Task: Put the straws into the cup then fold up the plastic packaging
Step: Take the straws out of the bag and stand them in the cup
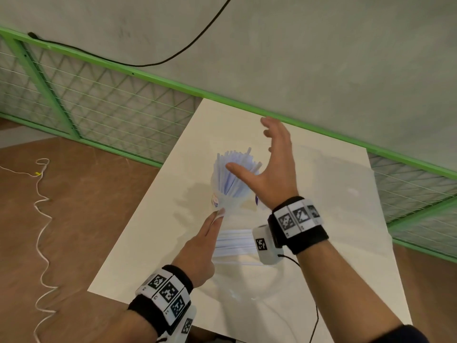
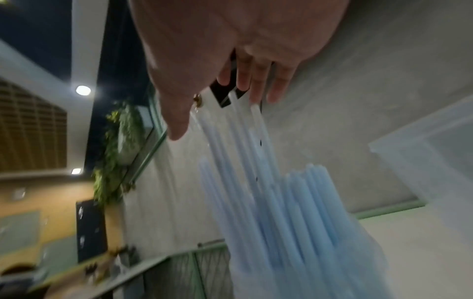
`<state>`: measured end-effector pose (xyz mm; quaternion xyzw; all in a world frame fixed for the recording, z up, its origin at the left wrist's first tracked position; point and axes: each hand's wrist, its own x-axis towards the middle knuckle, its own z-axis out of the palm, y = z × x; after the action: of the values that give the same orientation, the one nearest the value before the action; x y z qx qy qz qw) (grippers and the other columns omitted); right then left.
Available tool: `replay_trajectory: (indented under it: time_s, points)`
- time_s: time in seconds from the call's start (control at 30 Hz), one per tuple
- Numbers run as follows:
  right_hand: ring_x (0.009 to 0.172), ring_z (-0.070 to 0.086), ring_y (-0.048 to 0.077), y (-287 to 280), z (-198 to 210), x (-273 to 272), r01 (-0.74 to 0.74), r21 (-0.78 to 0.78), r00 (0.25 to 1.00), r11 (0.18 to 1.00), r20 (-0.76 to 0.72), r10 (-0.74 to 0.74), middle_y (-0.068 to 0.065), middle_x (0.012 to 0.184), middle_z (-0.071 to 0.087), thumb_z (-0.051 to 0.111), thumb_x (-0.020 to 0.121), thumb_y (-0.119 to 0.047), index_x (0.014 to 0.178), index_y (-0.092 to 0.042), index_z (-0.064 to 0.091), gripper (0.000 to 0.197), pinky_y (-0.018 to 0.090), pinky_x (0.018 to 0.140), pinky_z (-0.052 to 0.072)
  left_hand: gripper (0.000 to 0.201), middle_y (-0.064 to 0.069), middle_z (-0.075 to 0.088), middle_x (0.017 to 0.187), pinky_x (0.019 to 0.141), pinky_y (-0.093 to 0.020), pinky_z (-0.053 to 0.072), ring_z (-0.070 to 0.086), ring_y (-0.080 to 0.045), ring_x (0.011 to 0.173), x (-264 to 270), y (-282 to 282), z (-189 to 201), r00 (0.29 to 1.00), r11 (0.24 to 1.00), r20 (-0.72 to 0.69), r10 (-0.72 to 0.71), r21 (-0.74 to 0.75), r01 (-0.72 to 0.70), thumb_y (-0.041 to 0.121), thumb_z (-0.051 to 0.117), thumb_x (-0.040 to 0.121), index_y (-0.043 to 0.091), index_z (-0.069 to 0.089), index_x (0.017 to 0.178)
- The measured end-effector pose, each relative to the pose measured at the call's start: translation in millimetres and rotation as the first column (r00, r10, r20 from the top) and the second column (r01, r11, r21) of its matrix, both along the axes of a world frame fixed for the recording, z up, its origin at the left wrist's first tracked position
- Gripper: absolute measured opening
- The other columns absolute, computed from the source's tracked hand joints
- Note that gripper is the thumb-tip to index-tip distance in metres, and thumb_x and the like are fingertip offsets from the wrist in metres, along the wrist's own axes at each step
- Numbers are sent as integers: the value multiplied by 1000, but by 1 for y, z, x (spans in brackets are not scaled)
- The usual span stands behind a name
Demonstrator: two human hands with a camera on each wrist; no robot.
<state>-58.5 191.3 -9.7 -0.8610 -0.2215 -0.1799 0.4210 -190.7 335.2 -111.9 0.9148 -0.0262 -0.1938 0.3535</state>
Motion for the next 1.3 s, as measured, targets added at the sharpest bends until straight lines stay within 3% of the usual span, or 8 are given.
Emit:
replay_trajectory:
  time_s: [0.2, 0.4, 0.57, 0.9, 0.97, 1.07, 1.17, 1.3]
  points:
    - [138, 39, 24, 11, -41, -9, -93, -404, 996, 910, -46, 81, 10, 151, 41, 48, 100, -31, 146, -7, 38, 53, 43, 111, 37, 108, 31, -18, 154, 70, -32, 55, 60, -22, 72, 1, -2, 1, 1000, 1000, 1, -3, -11, 3, -13, 47, 73, 36, -6, 153]
    - [134, 43, 13, 7, -35, 3, -99, -215, 986, 972, -156, 65, -2, 154, 36, 51, 99, -10, 151, -23, 29, 57, 27, 105, 39, 107, 32, -16, 154, 69, -28, 54, 60, -22, 75, -1, 0, -2, 1000, 1000, 15, -3, -12, 3, -14, 47, 73, 34, -5, 153]
    - [123, 57, 30, 11, -49, 1, -81, -387, 993, 918, 49, 108, 14, 137, 57, 54, 92, -2, 136, -4, 54, 45, 41, 105, 44, 107, 35, -17, 152, 75, -36, 55, 62, -25, 79, 0, 0, -2, 1000, 1000, 16, -6, -29, 7, -15, 46, 73, 36, -4, 153]
    - [130, 53, 28, 21, -47, 9, -120, -413, 991, 903, 9, 136, 13, 142, 53, 52, 94, -3, 140, -4, 50, 46, 44, 105, 46, 108, 30, -19, 155, 73, -34, 55, 61, -22, 80, -1, -2, -1, 1000, 1000, 2, -17, -9, 17, -14, 46, 73, 35, -8, 153]
    - [135, 47, 23, 24, -45, 12, -138, -429, 990, 893, -46, 131, 10, 148, 48, 46, 99, -3, 144, -7, 45, 45, 36, 111, 38, 109, 29, -18, 155, 73, -34, 55, 62, -23, 81, -2, -2, -2, 1000, 1000, 1, -21, -13, 21, -14, 45, 72, 35, -8, 153]
    - [134, 40, 6, 26, -38, 11, -171, -423, 983, 890, -131, 126, 5, 152, 42, 36, 104, -10, 146, -11, 41, 43, 10, 111, 21, 109, 29, -18, 155, 71, -33, 55, 60, -24, 76, -3, -2, -2, 1000, 1000, 2, -16, -7, 16, -14, 45, 72, 35, -8, 153]
    - [143, 32, 19, 23, -27, 6, -161, -365, 985, 917, -110, 130, 8, 156, 34, 38, 102, -4, 150, -9, 32, 49, 26, 118, 21, 108, 31, -18, 154, 71, -33, 55, 61, -24, 76, -4, 0, -3, 1000, 1000, 12, -12, -11, 12, -14, 45, 72, 34, -7, 153]
    - [145, 28, 18, 6, -31, -5, -133, -215, 987, 967, -118, 109, 7, 158, 30, 42, 99, -11, 152, -9, 25, 56, 26, 117, 20, 107, 30, -17, 155, 72, -33, 55, 61, -22, 76, -5, 2, -2, 1000, 1000, 23, -1, -12, 1, -14, 45, 72, 35, -6, 153]
